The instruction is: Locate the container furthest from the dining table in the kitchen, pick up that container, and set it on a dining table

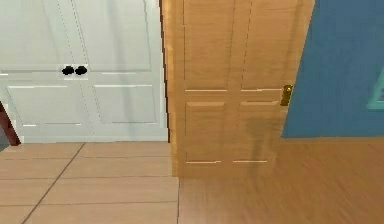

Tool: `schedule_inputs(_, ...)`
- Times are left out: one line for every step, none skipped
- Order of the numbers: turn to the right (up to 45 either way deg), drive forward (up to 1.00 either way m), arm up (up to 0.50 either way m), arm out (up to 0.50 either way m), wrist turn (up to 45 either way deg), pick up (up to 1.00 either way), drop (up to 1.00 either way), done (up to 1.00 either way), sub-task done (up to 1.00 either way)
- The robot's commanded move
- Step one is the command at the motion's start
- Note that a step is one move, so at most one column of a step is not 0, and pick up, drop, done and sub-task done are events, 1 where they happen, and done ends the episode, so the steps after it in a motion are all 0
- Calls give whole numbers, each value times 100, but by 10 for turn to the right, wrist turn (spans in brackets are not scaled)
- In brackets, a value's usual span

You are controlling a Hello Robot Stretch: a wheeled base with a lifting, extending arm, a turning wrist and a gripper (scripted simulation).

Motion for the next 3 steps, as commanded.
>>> schedule_inputs(450, 0, 0, 0, 0, 0, 0, 0, 0)
schedule_inputs(-450, 0, 0, 0, 0, 0, 0, 0, 0)
schedule_inputs(-30, 0, 0, 0, 0, 0, 0, 0, 0)
